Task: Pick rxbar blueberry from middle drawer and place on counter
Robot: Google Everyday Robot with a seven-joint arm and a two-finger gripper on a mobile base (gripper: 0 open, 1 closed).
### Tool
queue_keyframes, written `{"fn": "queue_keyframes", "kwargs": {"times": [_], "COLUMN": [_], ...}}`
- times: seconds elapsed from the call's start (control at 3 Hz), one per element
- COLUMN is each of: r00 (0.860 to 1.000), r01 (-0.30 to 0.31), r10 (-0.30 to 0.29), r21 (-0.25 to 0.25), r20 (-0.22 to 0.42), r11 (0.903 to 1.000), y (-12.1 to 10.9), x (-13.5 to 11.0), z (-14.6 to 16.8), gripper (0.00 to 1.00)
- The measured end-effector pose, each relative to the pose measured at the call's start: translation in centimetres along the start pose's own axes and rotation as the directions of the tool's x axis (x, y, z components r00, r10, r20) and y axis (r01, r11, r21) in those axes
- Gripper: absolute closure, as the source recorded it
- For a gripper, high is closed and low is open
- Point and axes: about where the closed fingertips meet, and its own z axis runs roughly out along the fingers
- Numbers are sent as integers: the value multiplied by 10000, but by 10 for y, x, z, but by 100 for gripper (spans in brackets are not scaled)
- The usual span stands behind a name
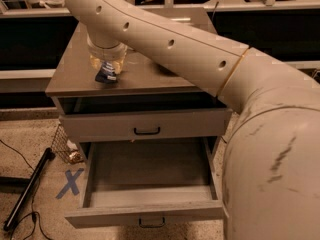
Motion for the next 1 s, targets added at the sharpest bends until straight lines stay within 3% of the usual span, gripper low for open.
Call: {"fn": "queue_keyframes", "kwargs": {"times": [0.33,0.67,1.0], "r00": [10000,9990,9959], "r01": [7,-282,-544], "r10": [-7,288,591], "r21": [-12,-202,-691], "r20": [25,337,680], "r11": [10000,9994,9961], "y": [0,8,27], "x": [-1,14,43], "z": [2,-7,-39], "gripper": [4,0,0]}}
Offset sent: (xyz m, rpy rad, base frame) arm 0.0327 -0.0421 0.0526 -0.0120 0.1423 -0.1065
